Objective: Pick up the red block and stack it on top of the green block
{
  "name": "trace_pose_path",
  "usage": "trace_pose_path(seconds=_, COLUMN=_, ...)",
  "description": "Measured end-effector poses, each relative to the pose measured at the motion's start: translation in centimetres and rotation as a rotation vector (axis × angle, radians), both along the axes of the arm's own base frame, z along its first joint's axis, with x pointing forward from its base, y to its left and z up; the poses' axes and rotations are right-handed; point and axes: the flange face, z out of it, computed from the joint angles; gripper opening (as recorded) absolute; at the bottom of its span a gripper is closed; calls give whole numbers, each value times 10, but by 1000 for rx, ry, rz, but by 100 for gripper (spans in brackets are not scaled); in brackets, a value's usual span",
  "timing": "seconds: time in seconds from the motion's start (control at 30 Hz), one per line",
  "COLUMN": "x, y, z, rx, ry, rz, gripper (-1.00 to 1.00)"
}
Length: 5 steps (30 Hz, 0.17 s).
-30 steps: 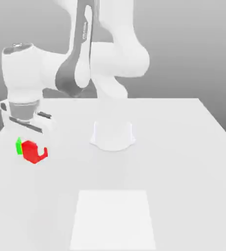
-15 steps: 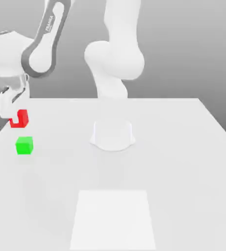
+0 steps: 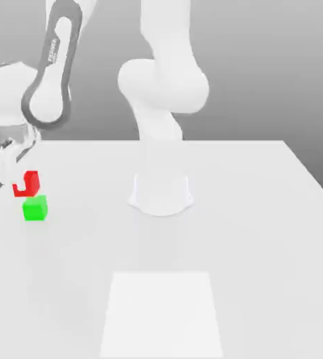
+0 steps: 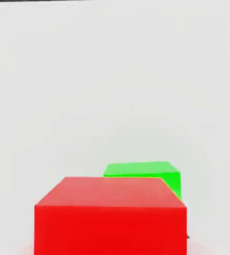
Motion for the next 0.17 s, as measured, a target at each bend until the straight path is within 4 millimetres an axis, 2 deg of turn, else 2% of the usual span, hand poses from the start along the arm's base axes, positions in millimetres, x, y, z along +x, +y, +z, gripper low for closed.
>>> trace_pose_path(seconds=0.1, x=-5, y=4, z=-15, rx=-4, ry=20, rz=-5, gripper=-100)
trace_pose_path(seconds=0.13, x=-7, y=4, z=-18, rx=-5, ry=24, rz=-9, gripper=100)
trace_pose_path(seconds=0.17, x=-7, y=4, z=-18, rx=-5, ry=24, rz=-9, gripper=100)
